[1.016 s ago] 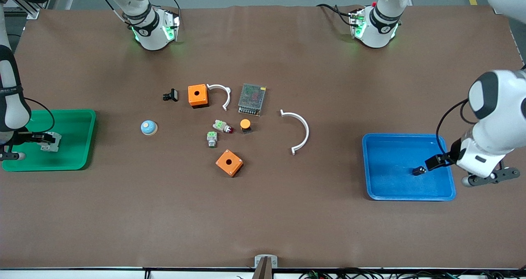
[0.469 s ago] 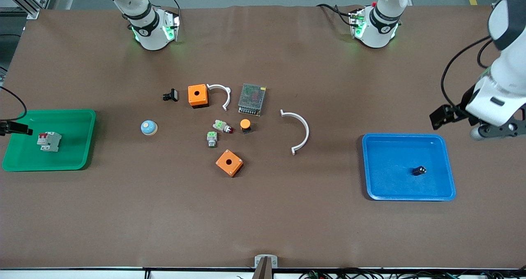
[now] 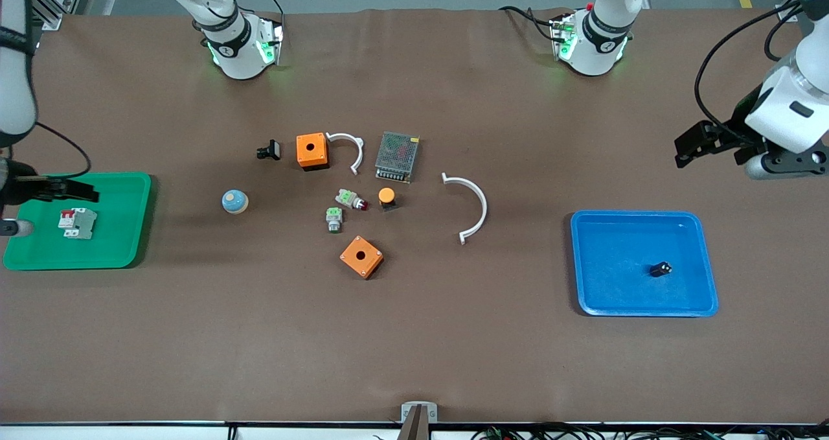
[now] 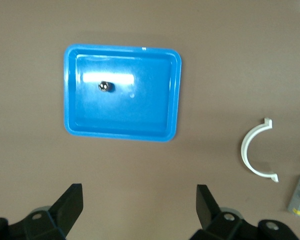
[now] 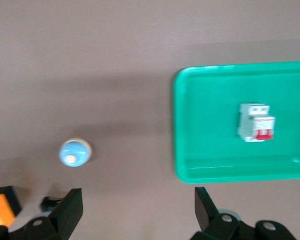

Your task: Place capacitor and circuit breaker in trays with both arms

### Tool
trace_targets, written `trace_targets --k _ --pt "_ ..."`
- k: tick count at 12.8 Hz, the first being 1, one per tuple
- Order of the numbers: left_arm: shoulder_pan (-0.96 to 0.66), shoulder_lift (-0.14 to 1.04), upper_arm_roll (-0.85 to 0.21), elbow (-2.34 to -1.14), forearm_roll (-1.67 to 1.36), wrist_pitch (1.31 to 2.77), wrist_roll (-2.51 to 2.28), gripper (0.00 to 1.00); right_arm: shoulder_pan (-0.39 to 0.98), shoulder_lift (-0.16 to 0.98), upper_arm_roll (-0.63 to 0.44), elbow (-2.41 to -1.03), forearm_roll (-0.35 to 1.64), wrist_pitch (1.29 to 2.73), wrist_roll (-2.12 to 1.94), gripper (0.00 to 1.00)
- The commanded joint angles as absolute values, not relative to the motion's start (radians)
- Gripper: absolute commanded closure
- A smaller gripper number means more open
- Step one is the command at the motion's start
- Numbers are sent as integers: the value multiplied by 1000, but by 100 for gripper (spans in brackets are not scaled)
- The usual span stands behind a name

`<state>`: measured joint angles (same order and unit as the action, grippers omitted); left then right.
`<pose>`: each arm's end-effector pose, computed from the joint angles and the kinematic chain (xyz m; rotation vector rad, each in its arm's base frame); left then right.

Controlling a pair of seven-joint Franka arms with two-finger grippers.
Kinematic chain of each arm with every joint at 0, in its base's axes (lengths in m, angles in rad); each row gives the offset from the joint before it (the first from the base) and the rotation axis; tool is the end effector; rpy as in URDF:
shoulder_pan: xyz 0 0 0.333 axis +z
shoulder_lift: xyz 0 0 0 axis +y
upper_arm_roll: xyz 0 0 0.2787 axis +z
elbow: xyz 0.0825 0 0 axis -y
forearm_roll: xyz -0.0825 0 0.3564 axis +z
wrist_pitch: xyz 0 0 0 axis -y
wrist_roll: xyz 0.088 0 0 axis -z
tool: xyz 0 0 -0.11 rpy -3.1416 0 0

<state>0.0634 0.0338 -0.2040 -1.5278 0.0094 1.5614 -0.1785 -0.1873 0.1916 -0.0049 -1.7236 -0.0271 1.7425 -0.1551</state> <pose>0.5304 -0.0722 0.5849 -3.1386 -0.0598 -0.0014 0.5543 -0.1103 0.4248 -3.1262 0.0471 0.2739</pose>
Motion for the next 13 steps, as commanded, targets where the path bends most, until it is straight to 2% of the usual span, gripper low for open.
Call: trace_targets --k 1,2,7,13 --pt "-21 -21 -114 -1542 -25 1505 -155 0 -131 94 -15 -1822 14 1755 -92 1" --pt "-50 -38 -80 -1549 -25 1499 -155 0 -102 80 -15 -1825 14 1753 -63 1" --pt "-46 -74 -87 -1595 -6 1500 -155 0 -35 38 -15 -1803 31 1749 20 0" --pt "-44 -90 -86 -1606 -6 1502 -153 0 -34 48 -18 -1605 49 1660 12 0"
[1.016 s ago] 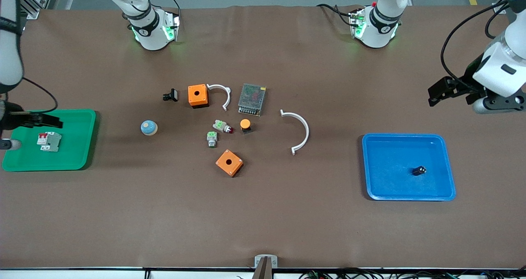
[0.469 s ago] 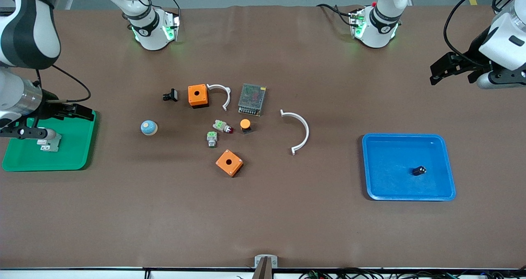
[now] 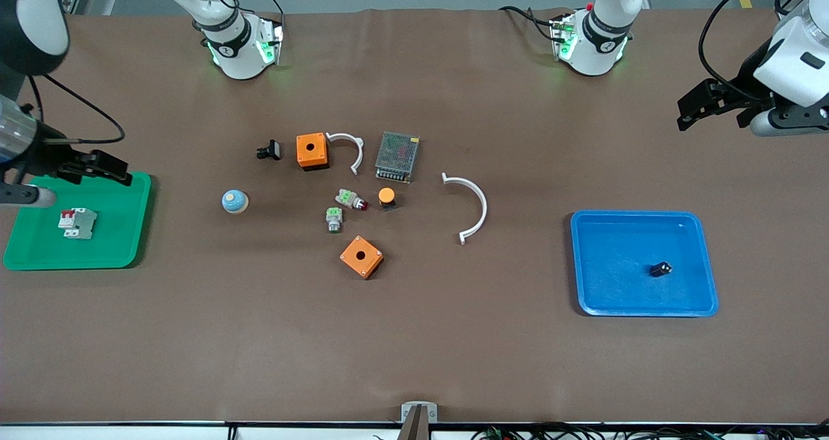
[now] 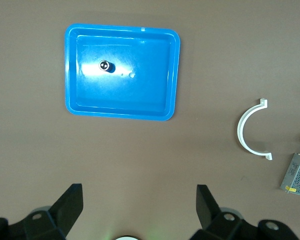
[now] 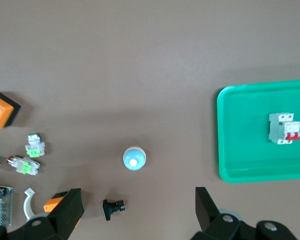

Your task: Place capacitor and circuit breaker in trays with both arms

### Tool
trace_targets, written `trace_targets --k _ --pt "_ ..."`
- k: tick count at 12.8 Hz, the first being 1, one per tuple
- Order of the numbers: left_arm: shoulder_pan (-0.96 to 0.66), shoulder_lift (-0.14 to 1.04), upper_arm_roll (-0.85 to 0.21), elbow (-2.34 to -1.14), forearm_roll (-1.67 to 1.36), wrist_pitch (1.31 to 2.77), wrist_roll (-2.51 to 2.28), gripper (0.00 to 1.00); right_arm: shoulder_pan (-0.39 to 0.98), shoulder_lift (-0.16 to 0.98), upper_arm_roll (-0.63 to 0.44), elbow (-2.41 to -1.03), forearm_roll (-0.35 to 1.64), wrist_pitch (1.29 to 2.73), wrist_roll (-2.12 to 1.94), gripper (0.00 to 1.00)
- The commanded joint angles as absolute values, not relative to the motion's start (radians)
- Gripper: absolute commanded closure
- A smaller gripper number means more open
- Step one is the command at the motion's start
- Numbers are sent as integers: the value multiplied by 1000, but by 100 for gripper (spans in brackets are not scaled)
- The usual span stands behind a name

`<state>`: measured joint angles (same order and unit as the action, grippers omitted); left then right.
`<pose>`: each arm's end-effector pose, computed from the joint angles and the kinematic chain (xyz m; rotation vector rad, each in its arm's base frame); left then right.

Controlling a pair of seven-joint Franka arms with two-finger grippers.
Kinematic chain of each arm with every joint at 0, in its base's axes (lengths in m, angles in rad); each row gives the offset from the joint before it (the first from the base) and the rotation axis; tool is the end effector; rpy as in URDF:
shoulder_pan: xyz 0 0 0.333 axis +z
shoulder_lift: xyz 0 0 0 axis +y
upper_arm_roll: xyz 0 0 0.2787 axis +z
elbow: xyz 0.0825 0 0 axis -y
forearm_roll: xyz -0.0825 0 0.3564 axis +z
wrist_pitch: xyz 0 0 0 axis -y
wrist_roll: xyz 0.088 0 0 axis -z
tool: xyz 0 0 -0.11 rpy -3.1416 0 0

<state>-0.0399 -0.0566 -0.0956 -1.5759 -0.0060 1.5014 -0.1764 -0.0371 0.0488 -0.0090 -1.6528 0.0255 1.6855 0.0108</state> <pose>0.4995 -0.0702 0.6050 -3.1386 -0.0639 0.0283 0.5459 -0.0226 0.5313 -3.1150 0.0935 0.0244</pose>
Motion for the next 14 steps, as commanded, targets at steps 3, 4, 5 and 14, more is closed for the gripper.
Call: trace_targets --k 3,4,5,14 --pt "-46 -87 -86 -1603 -5 1520 -153 0 -35 64 -21 -1533 63 1658 9 0" --pt "-46 -86 -86 -1603 -5 1520 -153 0 -35 64 -20 -1511 61 1658 9 0" --pt "-45 -84 -86 -1598 -3 1520 -152 0 -38 64 -21 -1506 63 1658 8 0" --pt "-46 -48 -81 -1546 20 1516 -158 0 -40 61 -26 -1468 49 1652 8 0"
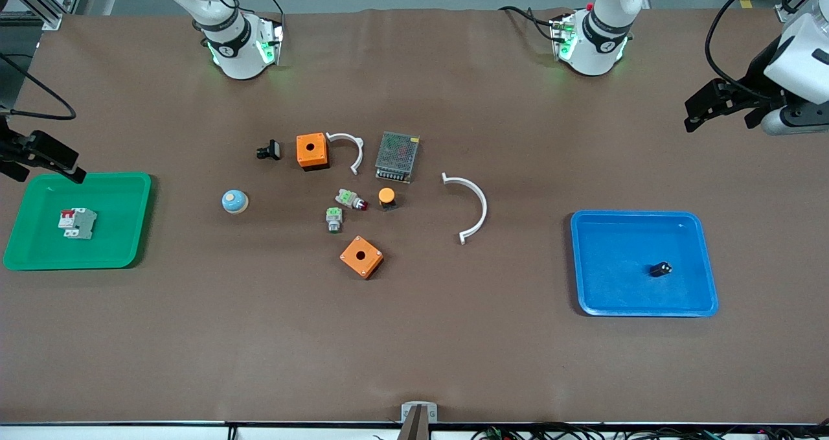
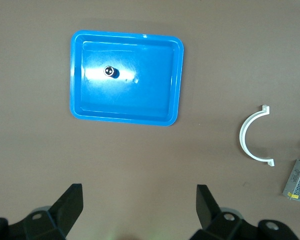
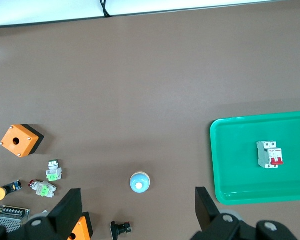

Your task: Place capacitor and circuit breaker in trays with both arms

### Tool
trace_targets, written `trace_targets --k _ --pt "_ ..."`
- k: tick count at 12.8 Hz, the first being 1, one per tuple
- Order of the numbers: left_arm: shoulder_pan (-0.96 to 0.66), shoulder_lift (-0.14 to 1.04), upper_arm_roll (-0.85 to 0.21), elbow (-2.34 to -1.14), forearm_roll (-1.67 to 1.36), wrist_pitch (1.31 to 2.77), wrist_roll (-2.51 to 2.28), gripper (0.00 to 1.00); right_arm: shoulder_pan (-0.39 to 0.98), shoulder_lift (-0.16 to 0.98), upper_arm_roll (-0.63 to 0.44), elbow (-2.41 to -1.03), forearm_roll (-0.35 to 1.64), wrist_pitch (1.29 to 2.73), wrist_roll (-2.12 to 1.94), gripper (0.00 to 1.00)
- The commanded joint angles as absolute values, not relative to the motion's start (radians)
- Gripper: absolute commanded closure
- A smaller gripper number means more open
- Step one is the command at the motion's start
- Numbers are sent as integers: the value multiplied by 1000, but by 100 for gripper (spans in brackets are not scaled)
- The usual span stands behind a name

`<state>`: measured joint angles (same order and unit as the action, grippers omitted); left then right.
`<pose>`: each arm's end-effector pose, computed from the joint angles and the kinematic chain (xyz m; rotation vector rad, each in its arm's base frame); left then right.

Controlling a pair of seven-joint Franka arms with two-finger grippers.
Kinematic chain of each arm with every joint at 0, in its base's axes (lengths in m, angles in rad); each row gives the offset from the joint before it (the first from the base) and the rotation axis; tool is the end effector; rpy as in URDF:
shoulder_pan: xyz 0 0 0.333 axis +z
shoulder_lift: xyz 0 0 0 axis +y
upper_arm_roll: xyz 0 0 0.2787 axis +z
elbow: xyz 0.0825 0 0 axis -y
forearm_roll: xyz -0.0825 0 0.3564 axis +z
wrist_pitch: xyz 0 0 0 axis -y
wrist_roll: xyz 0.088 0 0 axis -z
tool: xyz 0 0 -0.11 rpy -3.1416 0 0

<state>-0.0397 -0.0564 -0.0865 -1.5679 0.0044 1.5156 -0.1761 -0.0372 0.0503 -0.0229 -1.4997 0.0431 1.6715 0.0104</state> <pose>0.5019 -0.0645 0.6096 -3.1320 -0.0788 -0.0082 0.5510 -0.0285 0.5987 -3.0949 0.1117 -0.1899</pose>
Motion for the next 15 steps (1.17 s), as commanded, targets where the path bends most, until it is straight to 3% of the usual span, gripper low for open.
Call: trace_targets --k 1,15 --pt "-46 -48 -81 -1546 21 1516 -158 0 -40 60 -26 -1468 46 1652 8 0" --pt "-44 -54 -77 -1545 21 1483 -160 0 -40 58 -29 -1466 41 1643 6 0"
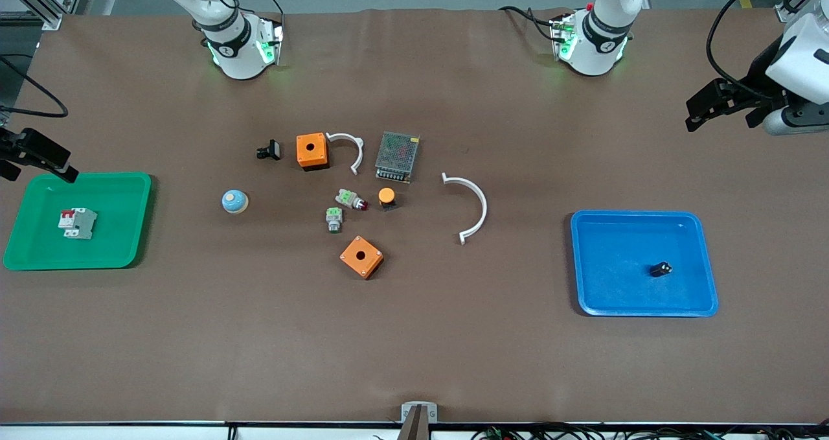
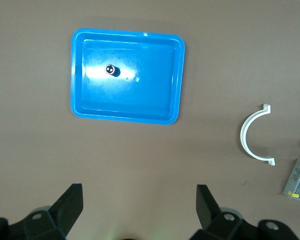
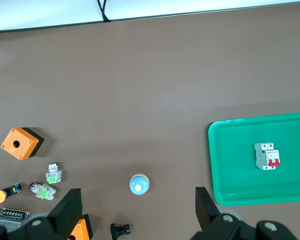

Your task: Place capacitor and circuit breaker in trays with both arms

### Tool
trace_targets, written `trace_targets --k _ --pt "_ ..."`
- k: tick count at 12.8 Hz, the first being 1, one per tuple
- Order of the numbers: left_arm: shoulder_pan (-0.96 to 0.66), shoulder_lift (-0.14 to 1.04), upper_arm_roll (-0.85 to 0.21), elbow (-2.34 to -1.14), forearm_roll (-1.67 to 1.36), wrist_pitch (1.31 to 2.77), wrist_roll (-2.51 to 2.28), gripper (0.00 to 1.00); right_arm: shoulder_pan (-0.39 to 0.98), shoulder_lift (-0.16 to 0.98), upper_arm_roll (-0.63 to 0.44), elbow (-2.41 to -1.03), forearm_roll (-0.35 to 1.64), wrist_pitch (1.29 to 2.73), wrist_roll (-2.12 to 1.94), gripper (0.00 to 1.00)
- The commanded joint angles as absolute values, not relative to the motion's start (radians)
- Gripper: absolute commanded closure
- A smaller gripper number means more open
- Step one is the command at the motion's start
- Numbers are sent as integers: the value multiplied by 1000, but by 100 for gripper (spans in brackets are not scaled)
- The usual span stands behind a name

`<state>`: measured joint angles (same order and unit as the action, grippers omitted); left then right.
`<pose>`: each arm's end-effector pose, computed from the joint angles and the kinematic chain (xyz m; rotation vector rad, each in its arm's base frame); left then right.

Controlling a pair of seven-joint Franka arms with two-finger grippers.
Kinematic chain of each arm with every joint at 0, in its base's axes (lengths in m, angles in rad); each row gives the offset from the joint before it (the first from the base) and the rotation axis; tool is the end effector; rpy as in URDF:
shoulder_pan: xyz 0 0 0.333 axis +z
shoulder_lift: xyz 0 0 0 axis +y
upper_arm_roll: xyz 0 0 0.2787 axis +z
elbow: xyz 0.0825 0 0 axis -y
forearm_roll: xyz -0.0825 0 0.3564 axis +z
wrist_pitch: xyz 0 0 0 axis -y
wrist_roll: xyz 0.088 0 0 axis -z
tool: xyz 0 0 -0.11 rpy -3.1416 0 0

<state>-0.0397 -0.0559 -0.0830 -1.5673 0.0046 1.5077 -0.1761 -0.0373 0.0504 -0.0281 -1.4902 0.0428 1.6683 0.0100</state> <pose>0.5014 -0.0625 0.6090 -3.1308 -0.0843 0.0039 0.5506 -0.0313 0.6026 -3.0951 0.1188 -0.1998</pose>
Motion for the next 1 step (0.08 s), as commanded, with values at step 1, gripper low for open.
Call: trace_targets --k 1 --pt "-44 -54 -77 -1545 21 1474 -161 0 -46 58 -29 -1466 41 1632 6 0"
